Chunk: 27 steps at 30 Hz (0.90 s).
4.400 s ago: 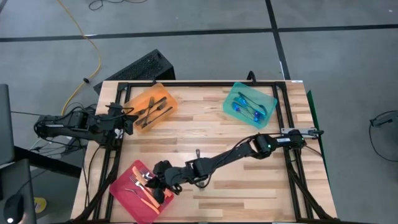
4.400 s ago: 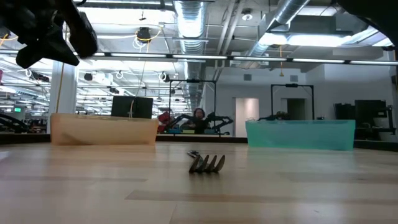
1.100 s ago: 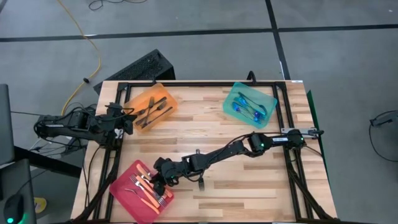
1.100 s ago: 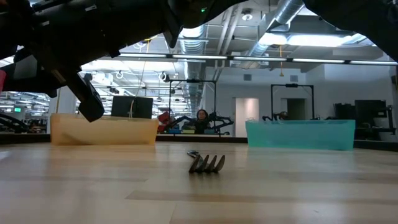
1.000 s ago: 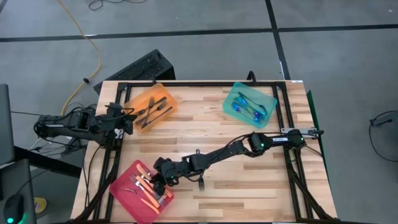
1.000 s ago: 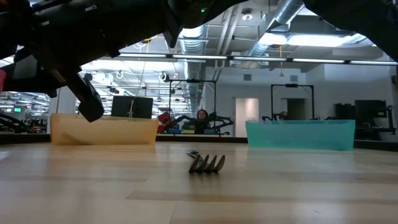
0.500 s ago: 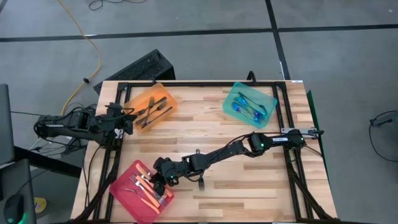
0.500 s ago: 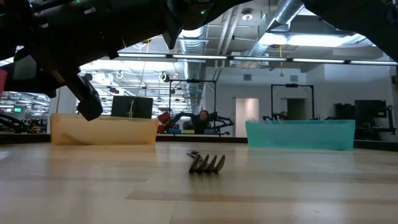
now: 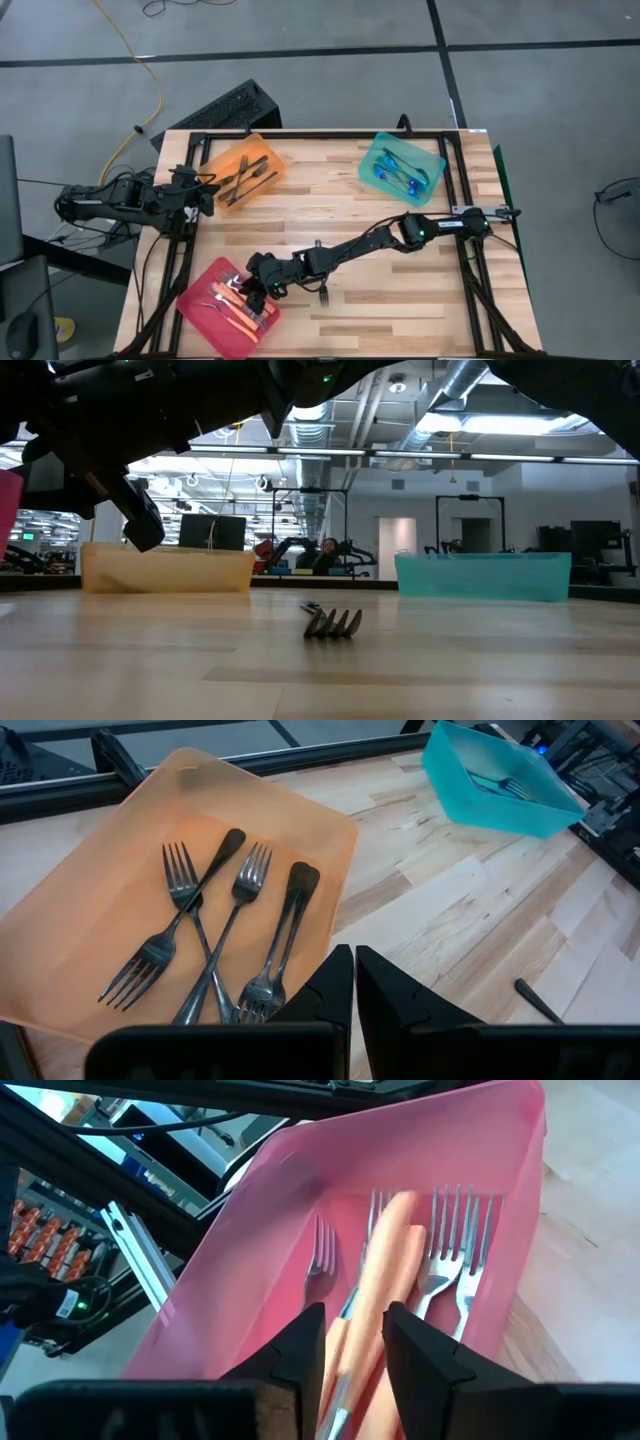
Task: Sort silverware by color (type)
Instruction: Put the orange fork into the pink bin, then put the black fork into the orange bin
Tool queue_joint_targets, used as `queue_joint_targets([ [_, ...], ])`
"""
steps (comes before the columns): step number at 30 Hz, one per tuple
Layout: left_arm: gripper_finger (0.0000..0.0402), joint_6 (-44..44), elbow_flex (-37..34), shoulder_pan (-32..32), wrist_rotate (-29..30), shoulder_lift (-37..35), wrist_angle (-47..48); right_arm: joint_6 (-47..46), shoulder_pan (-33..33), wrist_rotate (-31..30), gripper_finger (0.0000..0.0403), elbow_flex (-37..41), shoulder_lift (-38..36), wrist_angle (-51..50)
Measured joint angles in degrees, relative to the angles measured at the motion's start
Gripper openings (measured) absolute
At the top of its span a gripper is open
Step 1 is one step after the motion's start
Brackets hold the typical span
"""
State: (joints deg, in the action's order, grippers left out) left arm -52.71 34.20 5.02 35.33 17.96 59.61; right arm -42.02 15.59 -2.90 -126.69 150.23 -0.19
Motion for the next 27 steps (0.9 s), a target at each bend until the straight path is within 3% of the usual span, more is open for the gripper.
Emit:
queue_joint_targets([
  [6, 0.0000, 0.00, 0.00, 0.01, -0.01, 0.01, 0.02, 0.04, -0.31, 1.18, 0.0127, -1.71, 0.26, 0.46],
  [10, 0.0000, 0.00, 0.00, 0.00, -0.04, 0.00, 0.02, 0.34, -1.22, 1.49, 0.0127, -7.89, 0.23, -6.70],
  [15, 0.0000, -0.01, 0.00, 0.01, -0.14, 0.00, 0.10, -0.89, -2.54, 2.86, 0.0127, -7.09, -4.35, -13.56],
  [20, 0.0000, -0.22, 0.00, 0.00, -0.42, 0.00, 0.11, -3.25, -3.39, 1.31, 0.0127, -8.37, -10.34, -29.52],
  [27, 0.0000, -0.53, 0.02, 0.02, -0.36, -0.01, 0.94, -17.58, -3.14, -3.88, 0.0127, -8.16, -18.29, -62.48],
])
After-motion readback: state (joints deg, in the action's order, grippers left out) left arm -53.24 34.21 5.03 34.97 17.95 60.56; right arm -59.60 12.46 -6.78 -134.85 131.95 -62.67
